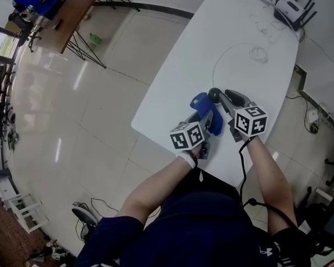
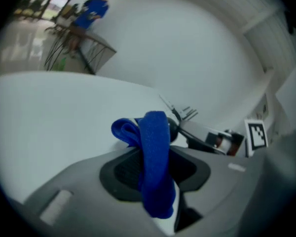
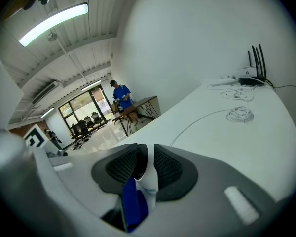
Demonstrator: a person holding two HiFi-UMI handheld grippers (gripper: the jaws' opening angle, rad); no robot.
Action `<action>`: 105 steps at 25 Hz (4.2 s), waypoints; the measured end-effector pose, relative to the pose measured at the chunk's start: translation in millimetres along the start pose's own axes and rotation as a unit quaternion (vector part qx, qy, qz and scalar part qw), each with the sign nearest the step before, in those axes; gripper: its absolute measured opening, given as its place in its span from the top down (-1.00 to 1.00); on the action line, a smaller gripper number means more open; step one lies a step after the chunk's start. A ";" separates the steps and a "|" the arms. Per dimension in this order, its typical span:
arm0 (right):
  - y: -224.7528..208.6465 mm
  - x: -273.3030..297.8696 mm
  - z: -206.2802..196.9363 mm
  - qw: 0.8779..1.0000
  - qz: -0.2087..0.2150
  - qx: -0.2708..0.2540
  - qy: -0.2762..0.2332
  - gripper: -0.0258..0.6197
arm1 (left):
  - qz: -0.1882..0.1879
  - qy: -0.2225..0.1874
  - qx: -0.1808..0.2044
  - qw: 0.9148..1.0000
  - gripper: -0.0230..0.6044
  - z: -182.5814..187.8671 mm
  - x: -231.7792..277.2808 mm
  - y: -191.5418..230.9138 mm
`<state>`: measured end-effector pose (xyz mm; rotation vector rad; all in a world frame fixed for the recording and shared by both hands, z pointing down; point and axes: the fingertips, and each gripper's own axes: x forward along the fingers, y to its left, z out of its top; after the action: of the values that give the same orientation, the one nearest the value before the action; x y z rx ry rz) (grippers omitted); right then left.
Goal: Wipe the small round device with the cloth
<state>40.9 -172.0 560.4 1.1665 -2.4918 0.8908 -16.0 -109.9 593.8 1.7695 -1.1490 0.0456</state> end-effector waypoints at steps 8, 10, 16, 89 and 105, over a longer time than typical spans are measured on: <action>-6.8 -11.2 7.9 0.999 -0.014 0.009 -0.028 0.62 | -0.025 0.015 0.427 0.904 0.49 24.6 -24.8 -41.8; -10.5 -14.9 11.1 0.999 -0.014 0.021 -0.037 0.62 | -0.062 0.022 0.476 0.877 0.49 30.0 -28.2 -57.4; -23.9 -30.2 12.3 0.997 -0.032 0.042 -0.051 0.62 | -0.122 0.121 0.600 0.781 0.49 50.9 -8.1 -72.7; -60.8 -92.7 -25.2 0.958 -0.063 0.253 -0.122 0.73 | -0.164 0.362 0.473 0.786 0.50 73.1 67.3 -15.4; -30.3 -83.1 -26.9 0.968 -0.045 0.228 -0.100 0.74 | -0.036 0.021 0.815 0.578 0.50 -33.3 -9.8 -50.2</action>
<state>117.0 -119.6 556.3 1.5634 -2.4286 1.4374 28.9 -75.5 570.9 3.2997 -0.8729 1.5481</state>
